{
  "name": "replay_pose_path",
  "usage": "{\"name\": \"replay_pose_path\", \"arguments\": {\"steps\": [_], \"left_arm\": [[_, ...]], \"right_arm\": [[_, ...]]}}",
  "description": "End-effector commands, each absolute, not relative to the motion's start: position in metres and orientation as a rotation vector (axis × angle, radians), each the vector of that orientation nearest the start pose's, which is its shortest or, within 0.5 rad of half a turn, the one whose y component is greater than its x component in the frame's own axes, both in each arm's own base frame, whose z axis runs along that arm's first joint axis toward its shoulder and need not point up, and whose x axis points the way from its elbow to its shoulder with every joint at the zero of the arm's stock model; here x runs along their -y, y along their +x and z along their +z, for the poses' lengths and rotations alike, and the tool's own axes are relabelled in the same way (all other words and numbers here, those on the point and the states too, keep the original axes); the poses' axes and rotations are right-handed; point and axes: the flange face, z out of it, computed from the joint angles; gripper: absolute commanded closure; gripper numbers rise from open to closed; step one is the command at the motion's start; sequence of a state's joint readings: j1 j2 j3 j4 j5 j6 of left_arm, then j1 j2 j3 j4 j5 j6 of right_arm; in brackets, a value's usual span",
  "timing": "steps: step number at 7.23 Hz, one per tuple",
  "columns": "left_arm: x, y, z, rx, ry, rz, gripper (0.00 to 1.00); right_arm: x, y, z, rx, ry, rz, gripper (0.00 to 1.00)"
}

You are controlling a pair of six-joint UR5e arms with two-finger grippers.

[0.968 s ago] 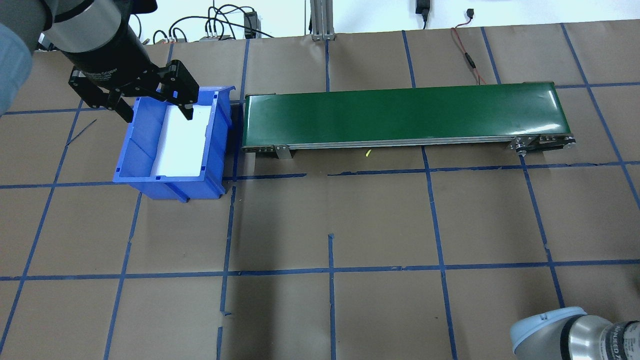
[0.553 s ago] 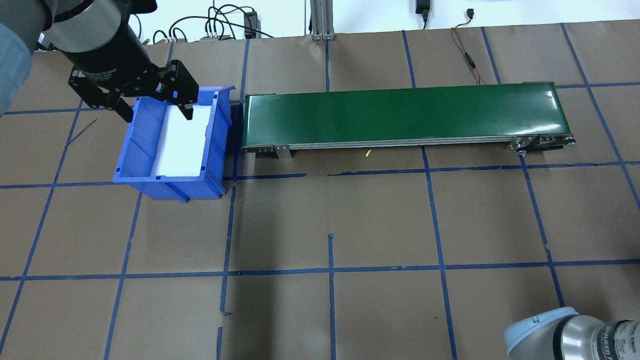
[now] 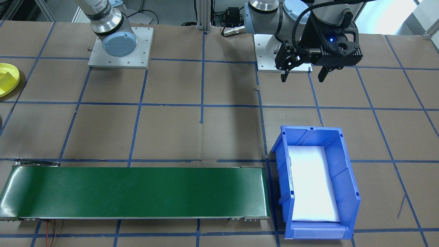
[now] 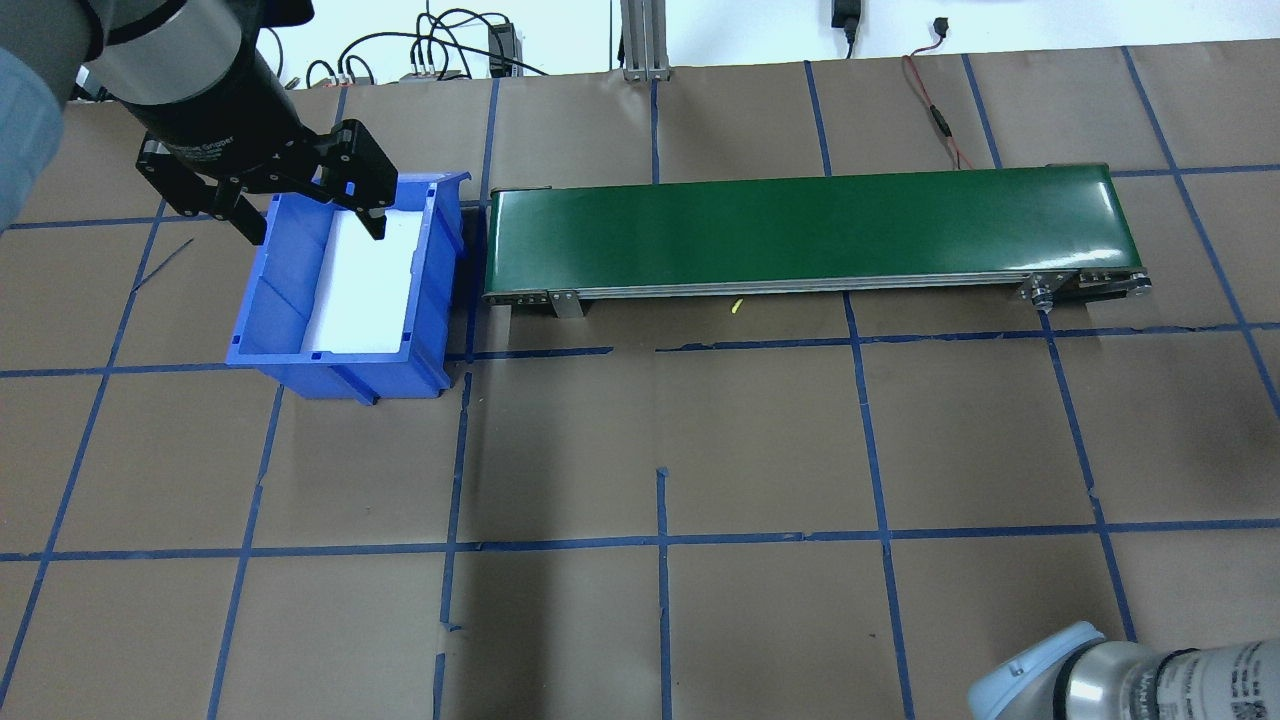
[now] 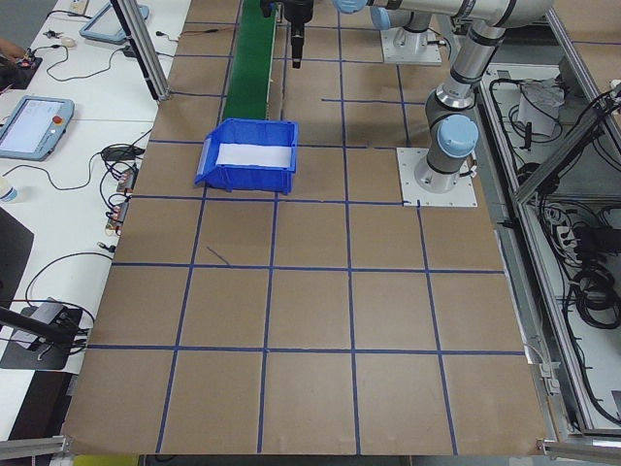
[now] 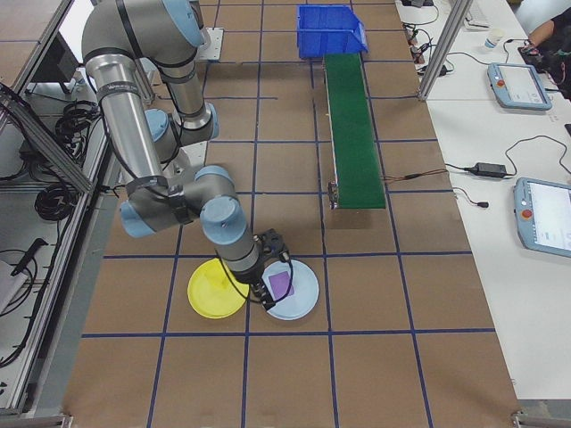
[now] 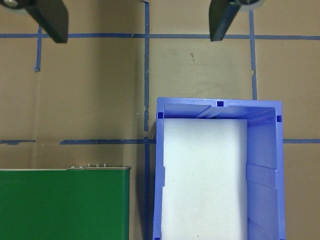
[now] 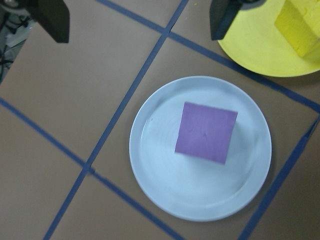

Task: Move block left to right into plate

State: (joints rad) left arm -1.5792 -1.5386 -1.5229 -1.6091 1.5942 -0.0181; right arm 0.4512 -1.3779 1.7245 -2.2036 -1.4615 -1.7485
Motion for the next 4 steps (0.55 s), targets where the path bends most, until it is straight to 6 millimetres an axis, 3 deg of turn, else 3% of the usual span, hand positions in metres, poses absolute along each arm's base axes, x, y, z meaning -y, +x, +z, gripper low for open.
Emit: {"name": "replay_pose_path", "arguments": {"steps": [1,3,4], "left_arm": [[0.48,-0.133,0.525,-3.117,-0.02,-0.07,0.0],[0.48,-0.133,0.525,-3.117,-0.02,-0.072,0.0],[0.48,-0.133,0.526,-3.118,-0.02,-0.075,0.0]], "right_arm": [[0.442,-0.343,0.425,-3.091,-1.367,-0.314,0.0],[0.492,-0.265,0.435,-2.96,-1.619,-0.356,0.0],[0.503,-0.238,0.428,-2.899,-1.687,-0.355,0.0]]}}
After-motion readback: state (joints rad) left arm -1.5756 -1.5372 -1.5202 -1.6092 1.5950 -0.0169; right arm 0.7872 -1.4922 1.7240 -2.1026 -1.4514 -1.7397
